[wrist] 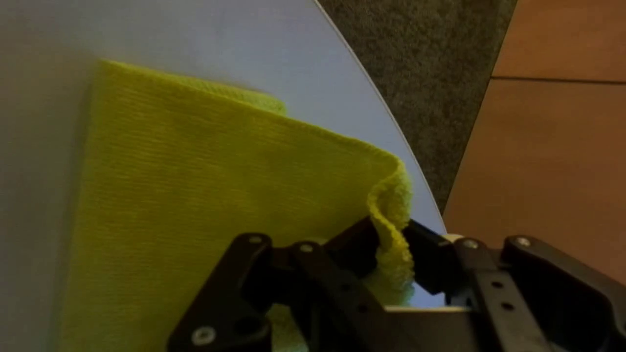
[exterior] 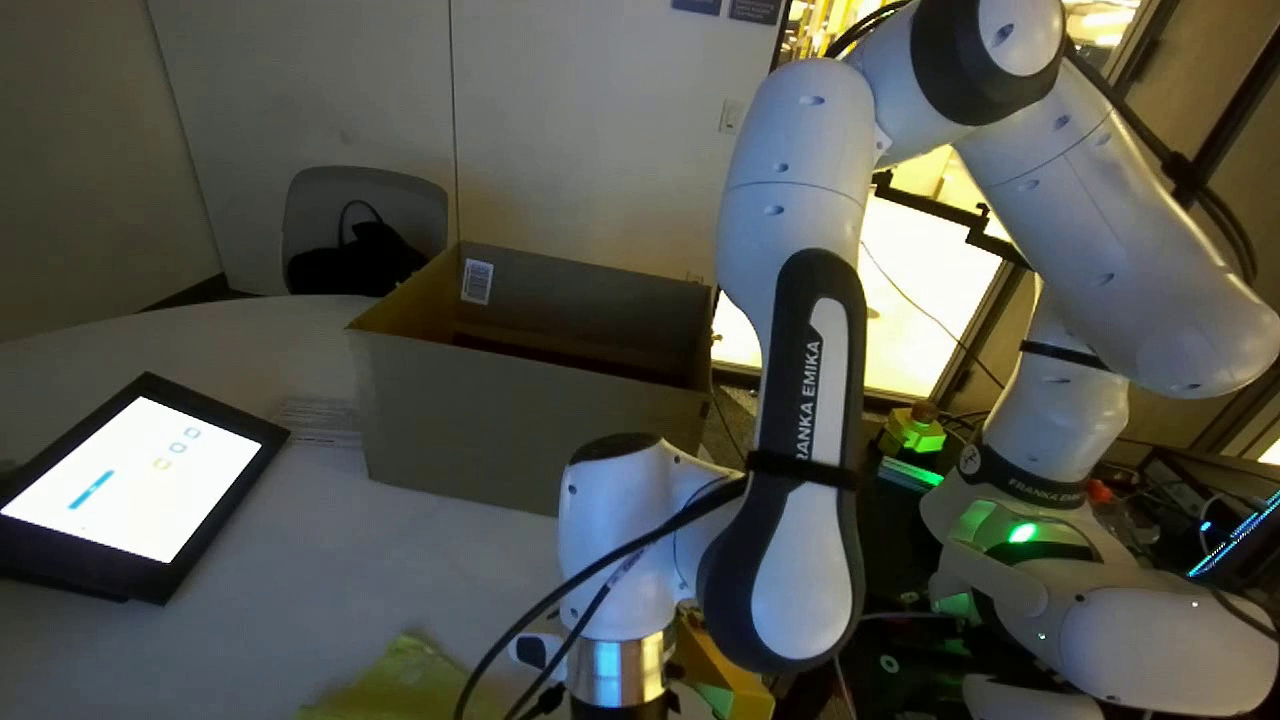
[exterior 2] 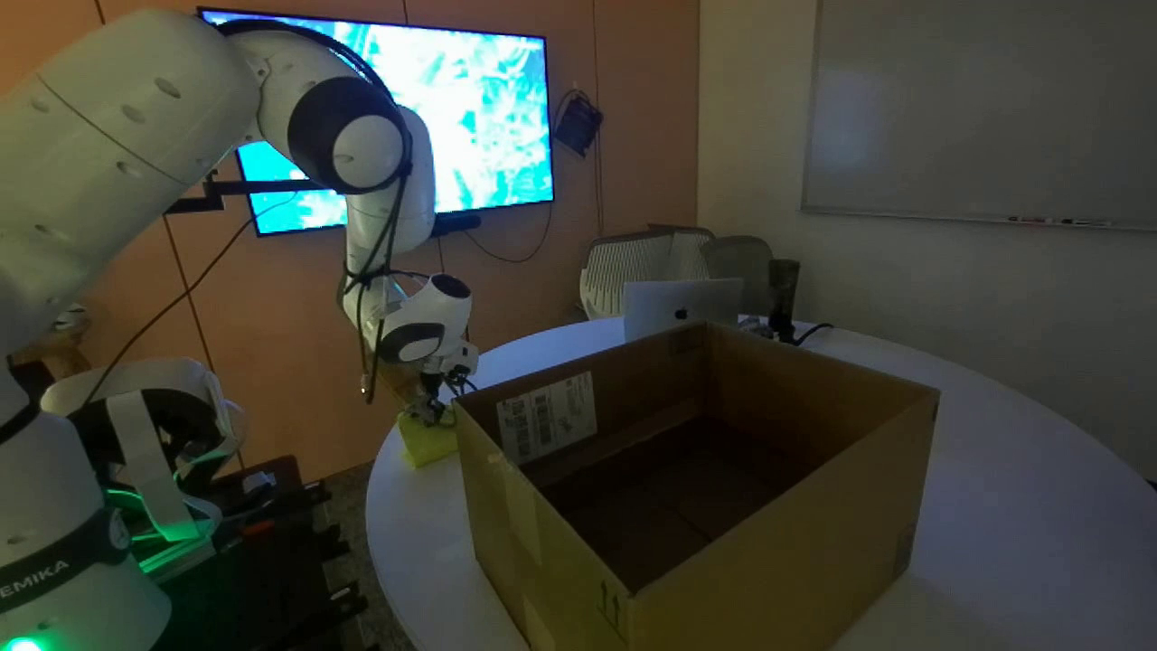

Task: Pick up the pen and put it in the middle of the towel. Fold the towel and put it in the box.

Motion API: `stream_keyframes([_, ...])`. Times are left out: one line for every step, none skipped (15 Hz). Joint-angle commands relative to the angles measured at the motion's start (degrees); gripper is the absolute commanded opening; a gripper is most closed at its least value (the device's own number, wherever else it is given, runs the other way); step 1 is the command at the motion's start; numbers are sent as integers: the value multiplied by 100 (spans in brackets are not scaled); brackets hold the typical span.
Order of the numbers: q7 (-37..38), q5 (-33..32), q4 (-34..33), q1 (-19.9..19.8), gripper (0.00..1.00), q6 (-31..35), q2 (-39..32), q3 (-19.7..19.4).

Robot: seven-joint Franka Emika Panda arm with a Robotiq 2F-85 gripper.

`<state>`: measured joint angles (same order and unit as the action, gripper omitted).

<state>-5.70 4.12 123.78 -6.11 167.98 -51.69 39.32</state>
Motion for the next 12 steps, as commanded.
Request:
stream_keyframes([-228,-58,-336,491,4,-519,-178,-400])
stream_keyframes([-271,-42,-361,567,5,-617,-184,-480])
stream_keyframes([-301,-38,-383,659,5,-682,-180,-580])
stream_keyframes([-291,-35,-397,772,7,-728,-133,-698])
stream_keyframes([-309,-17,-397,809,30,-756,-83,-744])
stream_keyframes([-311,4,-401,849,35,-769,-39,-793])
stream_keyframes([-332,17,-342,830,41,-738,84,-767])
stream_keyframes([-363,40,-281,775,48,-702,186,-686])
stream_keyframes([-377,52,-170,743,57,-627,359,-624])
stream_keyframes([-486,61,-63,623,65,-626,503,-487])
stream_keyframes([-637,61,47,489,74,-646,652,-338])
stream_keyframes([-841,-10,175,392,81,-716,825,-234])
